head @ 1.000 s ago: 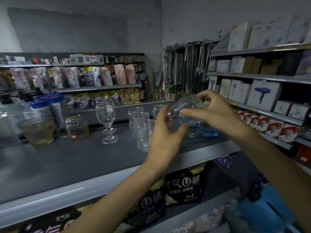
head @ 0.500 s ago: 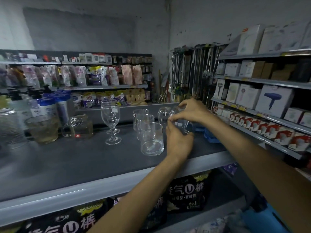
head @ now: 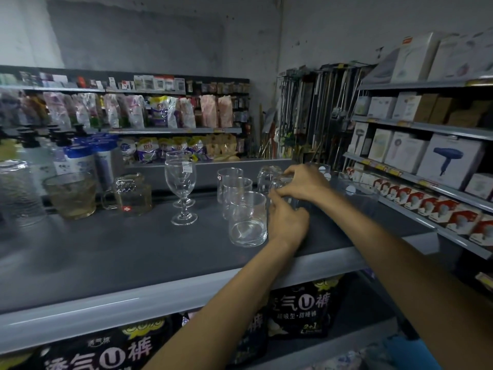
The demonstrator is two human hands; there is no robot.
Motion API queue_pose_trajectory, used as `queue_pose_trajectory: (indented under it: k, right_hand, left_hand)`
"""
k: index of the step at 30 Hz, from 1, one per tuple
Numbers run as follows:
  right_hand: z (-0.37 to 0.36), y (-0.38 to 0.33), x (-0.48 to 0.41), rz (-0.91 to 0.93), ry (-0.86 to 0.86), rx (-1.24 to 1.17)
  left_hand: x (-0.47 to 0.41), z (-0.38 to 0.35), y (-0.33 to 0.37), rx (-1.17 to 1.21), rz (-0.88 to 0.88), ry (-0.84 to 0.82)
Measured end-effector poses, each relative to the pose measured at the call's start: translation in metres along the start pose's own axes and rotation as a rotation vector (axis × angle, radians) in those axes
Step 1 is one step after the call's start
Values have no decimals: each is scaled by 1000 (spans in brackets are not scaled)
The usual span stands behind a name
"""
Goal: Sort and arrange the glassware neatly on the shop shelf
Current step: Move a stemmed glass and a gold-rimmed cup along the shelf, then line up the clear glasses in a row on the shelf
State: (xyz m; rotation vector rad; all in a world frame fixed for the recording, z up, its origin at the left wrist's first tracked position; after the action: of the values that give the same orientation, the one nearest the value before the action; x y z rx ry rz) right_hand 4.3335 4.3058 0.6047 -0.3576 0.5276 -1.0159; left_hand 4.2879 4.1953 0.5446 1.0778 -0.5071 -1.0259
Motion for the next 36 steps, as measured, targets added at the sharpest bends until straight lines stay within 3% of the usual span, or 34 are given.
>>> queue_pose_trajectory:
  k: [9, 13, 18, 23, 28, 32, 36]
  right_hand:
    - [2, 0, 12, 24, -25, 10]
    - [24, -2, 35, 61, 46, 52]
    - [56, -24, 89, 198, 218, -30]
    - [54, -91, 155, 388, 232, -386]
    - [-13, -191, 189, 535, 21, -705]
    - [-87, -294, 205, 663, -168, -773]
    - [-158, -408, 229, 799, -344, -694]
  left_hand:
    - [-5, -6, -5, 45, -33, 16]
    - [9, -3, 6, 56, -100, -27]
    - [53, 34, 31, 42, -311, -44]
    - [111, 124, 23, 146, -539, 106]
    - [147, 239, -31, -84, -664, 395]
    - [184, 354, -96, -308, -572, 566]
    - [235, 482, -165, -577, -392, 711]
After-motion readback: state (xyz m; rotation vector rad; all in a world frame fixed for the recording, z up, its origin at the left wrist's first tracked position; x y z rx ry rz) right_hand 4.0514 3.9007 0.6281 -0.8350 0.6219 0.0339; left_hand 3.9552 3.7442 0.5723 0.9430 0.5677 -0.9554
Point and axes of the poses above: each hand's wrist, its own x-axis away from the middle knuckle, its own z-axis out of the back of the hand, y = z × x, the point moved 4 cm from there along -x, towards the middle knuckle, and after that the axes turned 9 degrees about -x, right-handed, at the moved point
